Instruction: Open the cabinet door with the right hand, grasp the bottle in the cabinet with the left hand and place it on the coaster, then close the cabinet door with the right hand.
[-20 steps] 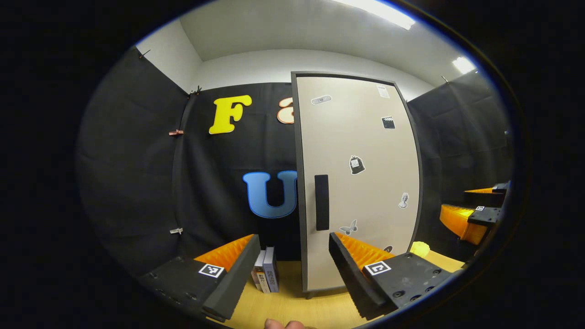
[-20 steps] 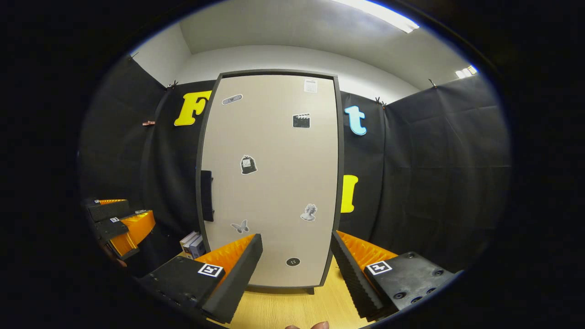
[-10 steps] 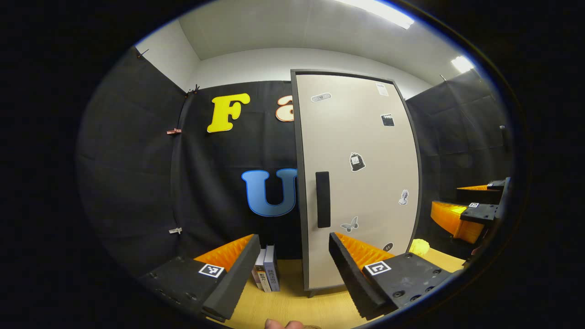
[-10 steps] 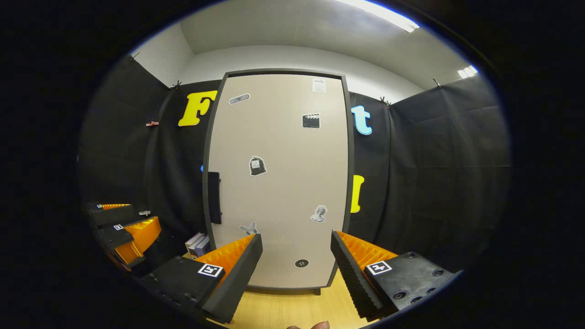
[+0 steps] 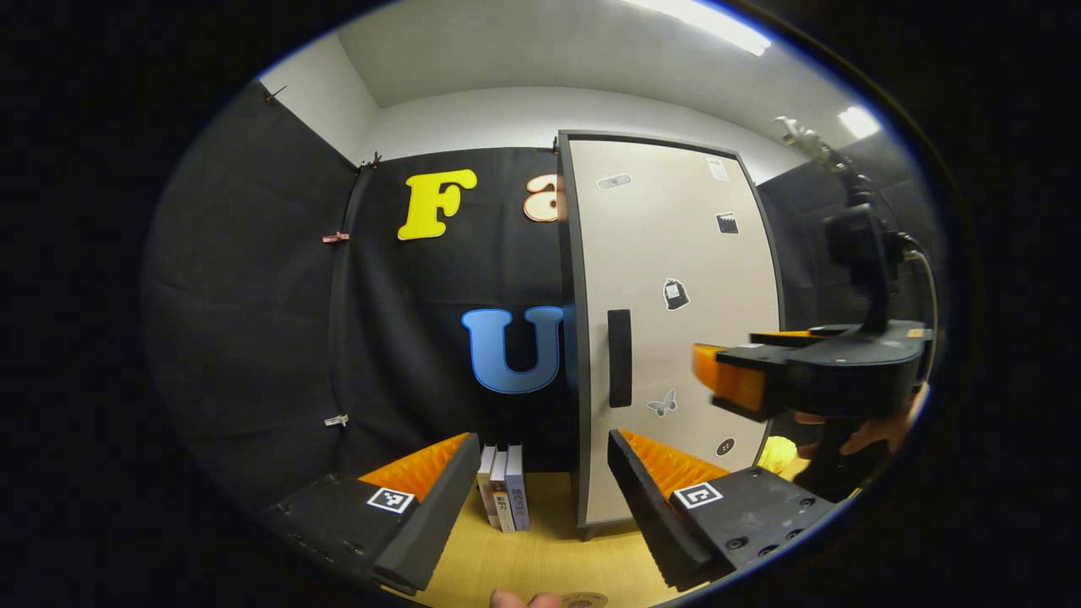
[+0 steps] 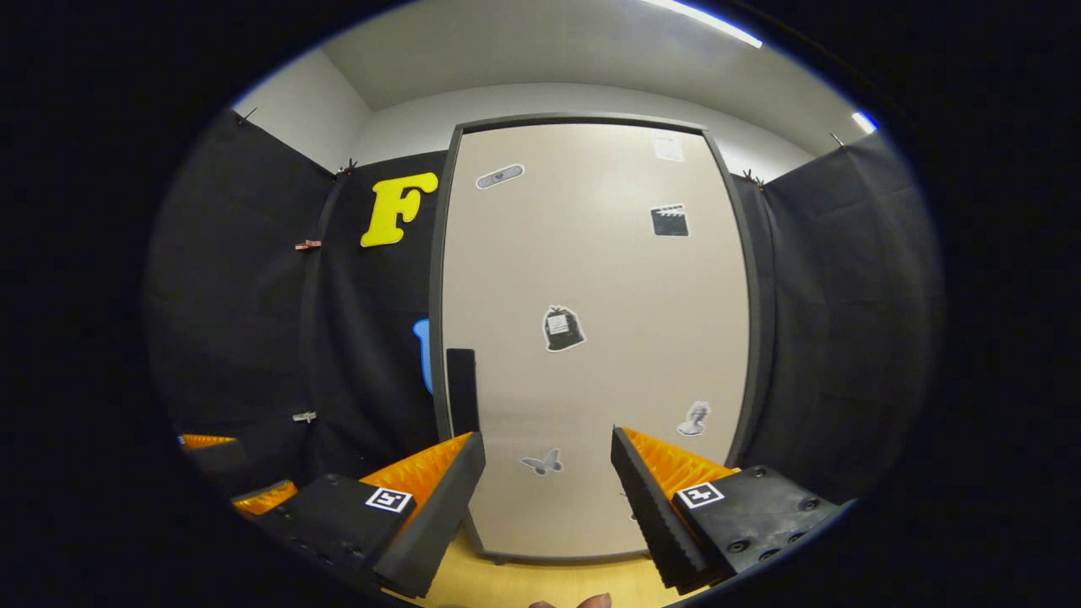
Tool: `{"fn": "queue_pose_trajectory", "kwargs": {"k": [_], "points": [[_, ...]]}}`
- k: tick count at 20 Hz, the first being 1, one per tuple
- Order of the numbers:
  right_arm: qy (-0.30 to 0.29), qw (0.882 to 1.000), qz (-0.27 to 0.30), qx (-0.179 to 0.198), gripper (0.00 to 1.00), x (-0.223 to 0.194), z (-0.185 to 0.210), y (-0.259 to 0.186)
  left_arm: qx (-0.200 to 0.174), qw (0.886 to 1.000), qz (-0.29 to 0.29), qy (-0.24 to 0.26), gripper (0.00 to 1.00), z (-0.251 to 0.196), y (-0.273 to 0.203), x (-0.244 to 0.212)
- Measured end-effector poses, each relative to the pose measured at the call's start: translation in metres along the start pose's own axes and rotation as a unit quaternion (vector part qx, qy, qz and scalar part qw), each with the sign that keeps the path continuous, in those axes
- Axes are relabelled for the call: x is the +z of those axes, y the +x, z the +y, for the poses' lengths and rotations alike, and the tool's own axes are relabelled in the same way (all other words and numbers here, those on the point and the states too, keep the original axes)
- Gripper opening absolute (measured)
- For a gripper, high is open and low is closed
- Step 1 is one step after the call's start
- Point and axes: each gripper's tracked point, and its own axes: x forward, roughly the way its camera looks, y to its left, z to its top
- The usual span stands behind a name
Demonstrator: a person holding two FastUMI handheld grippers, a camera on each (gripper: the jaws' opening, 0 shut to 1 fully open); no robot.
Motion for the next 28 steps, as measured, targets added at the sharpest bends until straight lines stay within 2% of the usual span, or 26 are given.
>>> {"fn": "queue_pose_trajectory", "kwargs": {"k": [7, 9, 14, 15, 17, 18, 19, 20, 21, 22, 23, 28], "points": [[-0.044, 0.999, -0.016, 0.012, 0.97, -0.013, 0.05, 0.068, 0.032, 0.999, 0.012, -0.017, 0.95, 0.032, -0.029, -0.012], [-0.055, 0.998, -0.012, 0.001, 0.96, -0.021, 0.053, 0.088, 0.044, 0.999, 0.016, -0.023, 0.95, 0.037, -0.038, -0.014], [-0.049, 0.999, -0.014, -0.018, 0.73, -0.021, 0.055, 0.116, 0.066, 0.997, 0.025, -0.036, 0.96, 0.047, -0.05, -0.016], [-0.043, 0.999, -0.022, -0.019, 0.61, -0.019, 0.058, 0.119, 0.072, 0.996, 0.024, -0.037, 0.96, 0.049, -0.053, -0.014], [-0.03, 0.999, -0.02, -0.013, 0.61, -0.022, 0.064, 0.122, 0.082, 0.996, 0.026, -0.036, 0.96, 0.051, -0.058, -0.013], [-0.024, 0.999, -0.021, -0.013, 0.39, -0.02, 0.062, 0.119, 0.087, 0.995, 0.026, -0.033, 0.95, 0.051, -0.063, -0.012], [-0.012, 1.0, -0.017, -0.011, 0.28, -0.02, 0.063, 0.121, 0.091, 0.995, 0.025, -0.03, 0.95, 0.052, -0.065, -0.01], [0.0, 1.0, -0.015, -0.002, 0.31, -0.021, 0.063, 0.119, 0.093, 0.995, 0.025, -0.03, 0.95, 0.051, -0.068, -0.009], [0.004, 1.0, -0.009, 0.007, 0.25, -0.02, 0.062, 0.119, 0.095, 0.995, 0.025, -0.031, 0.95, 0.05, -0.07, -0.006], [0.009, 1.0, -0.01, 0.013, 0.25, -0.019, 0.063, 0.116, 0.096, 0.995, 0.024, -0.032, 0.95, 0.05, -0.074, -0.006], [0.008, 1.0, -0.009, 0.017, 0.19, -0.019, 0.063, 0.115, 0.097, 0.995, 0.022, -0.032, 0.95, 0.05, -0.077, -0.002], [0.016, 0.998, 0.005, 0.057, 0.19, -0.014, 0.068, 0.085, 0.109, 0.993, 0.02, -0.027, 0.95, 0.045, -0.103, 0.002]]}}
